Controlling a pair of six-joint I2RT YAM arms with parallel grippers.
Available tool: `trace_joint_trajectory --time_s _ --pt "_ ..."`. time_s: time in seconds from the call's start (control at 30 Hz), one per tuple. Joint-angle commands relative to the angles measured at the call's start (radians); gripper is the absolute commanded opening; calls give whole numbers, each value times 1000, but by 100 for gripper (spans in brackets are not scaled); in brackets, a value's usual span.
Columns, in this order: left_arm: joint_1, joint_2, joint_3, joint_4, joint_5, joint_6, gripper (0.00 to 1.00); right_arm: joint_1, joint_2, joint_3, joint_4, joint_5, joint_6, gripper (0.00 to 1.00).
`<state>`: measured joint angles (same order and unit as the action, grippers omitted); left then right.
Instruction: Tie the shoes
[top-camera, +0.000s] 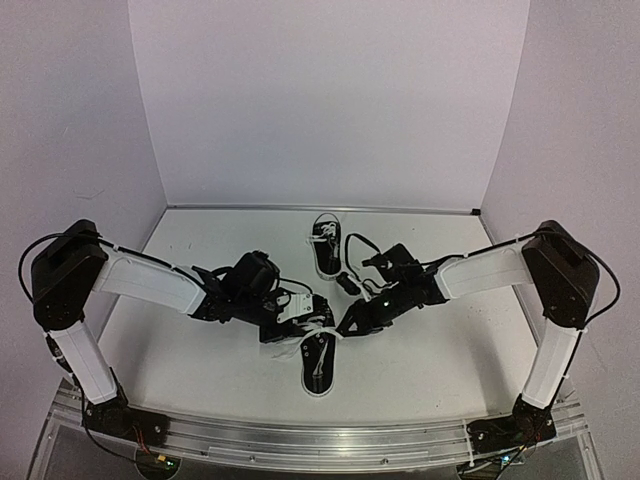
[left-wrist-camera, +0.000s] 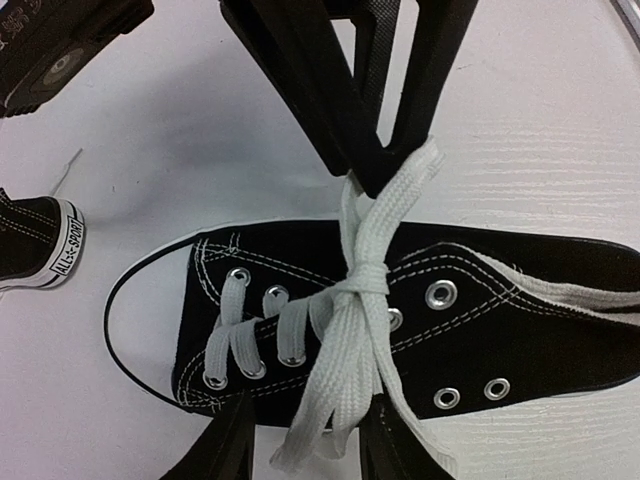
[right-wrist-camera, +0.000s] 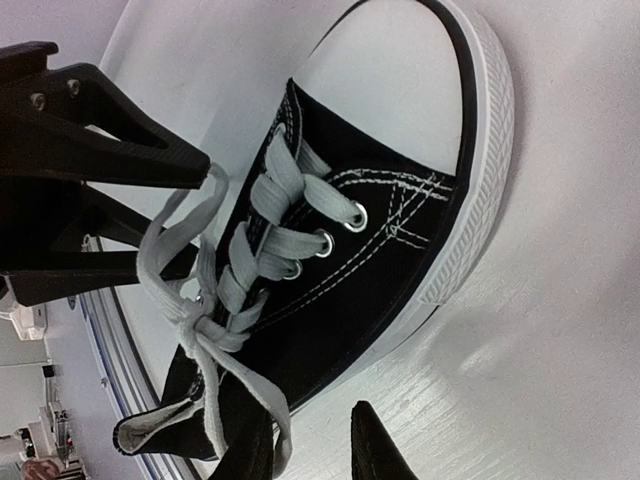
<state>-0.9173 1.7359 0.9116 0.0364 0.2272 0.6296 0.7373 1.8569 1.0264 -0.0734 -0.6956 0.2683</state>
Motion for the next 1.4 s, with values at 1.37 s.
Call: trace_joint_trajectory --time_s 1.37 --pt "51 -94 -49 -10 -146 -11 0 8 -27 7 -198 354 -113 0"
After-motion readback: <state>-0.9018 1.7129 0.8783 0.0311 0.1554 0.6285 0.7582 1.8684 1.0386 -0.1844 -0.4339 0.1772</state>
